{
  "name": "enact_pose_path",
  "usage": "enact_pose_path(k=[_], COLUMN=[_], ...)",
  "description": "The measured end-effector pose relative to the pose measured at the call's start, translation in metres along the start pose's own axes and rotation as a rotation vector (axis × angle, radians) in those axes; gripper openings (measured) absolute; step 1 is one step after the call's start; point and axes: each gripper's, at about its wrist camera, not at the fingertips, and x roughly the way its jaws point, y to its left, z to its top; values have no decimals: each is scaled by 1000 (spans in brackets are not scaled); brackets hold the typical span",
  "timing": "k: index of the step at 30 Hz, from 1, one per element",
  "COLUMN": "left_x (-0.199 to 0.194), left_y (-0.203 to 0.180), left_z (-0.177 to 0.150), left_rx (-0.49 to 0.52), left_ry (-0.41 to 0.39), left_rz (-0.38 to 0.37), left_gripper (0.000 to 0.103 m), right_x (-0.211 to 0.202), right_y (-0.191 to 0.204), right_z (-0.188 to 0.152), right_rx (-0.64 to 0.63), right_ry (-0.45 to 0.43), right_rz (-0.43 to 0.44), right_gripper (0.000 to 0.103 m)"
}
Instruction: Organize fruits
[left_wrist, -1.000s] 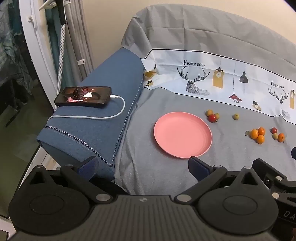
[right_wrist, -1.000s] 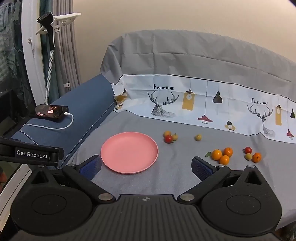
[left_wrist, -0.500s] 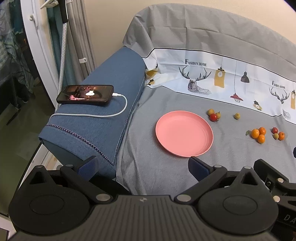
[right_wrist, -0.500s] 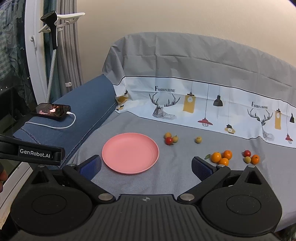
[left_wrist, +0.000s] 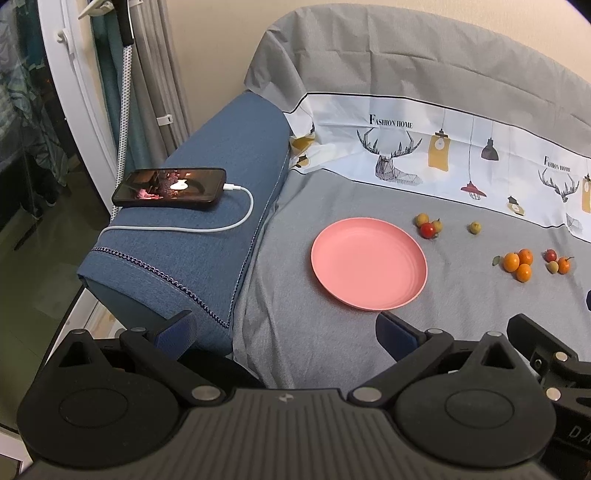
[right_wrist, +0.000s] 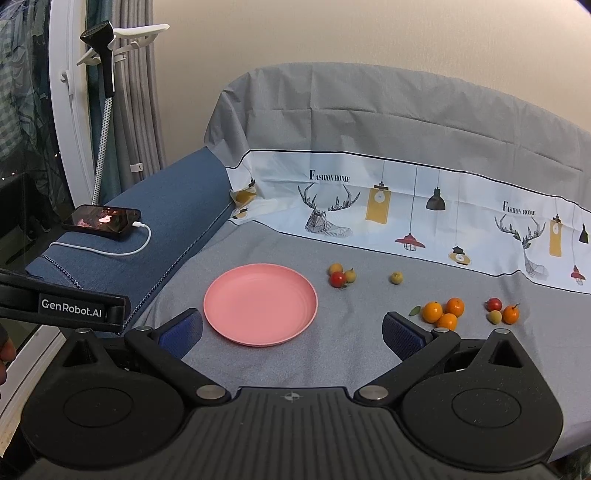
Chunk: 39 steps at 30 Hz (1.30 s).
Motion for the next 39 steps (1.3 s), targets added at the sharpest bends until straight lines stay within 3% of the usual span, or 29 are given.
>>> enact_pose_path(k=[3,4,12,19,28,36,39], left_x=[0,1,5,10,21,49,70], left_y=[0,-1,-5,-13,-38,-107,-136], left_z=[-1,-1,-1,-2,6,22,29], left_rx=[2,2,18,38,90,147,148], left_ry=[3,5,21,48,84,115,169], left_rz=[2,3,7,15,21,-116,-190], left_gripper=[103,103,103,103,103,103,103], right_x=[1,5,8,13,19,11,18], right_y=[1,3,-2,-11,-41,-125,-163], right_z=[0,2,2,-2,-9,-16,-24], right_rx=[-1,0,31,58,127,329,395], right_ry=[13,58,91,76,90,53,45], right_rz=[-5,-33,-26,-6,-105,-244,-307], right_gripper=[103,103,103,103,103,103,103])
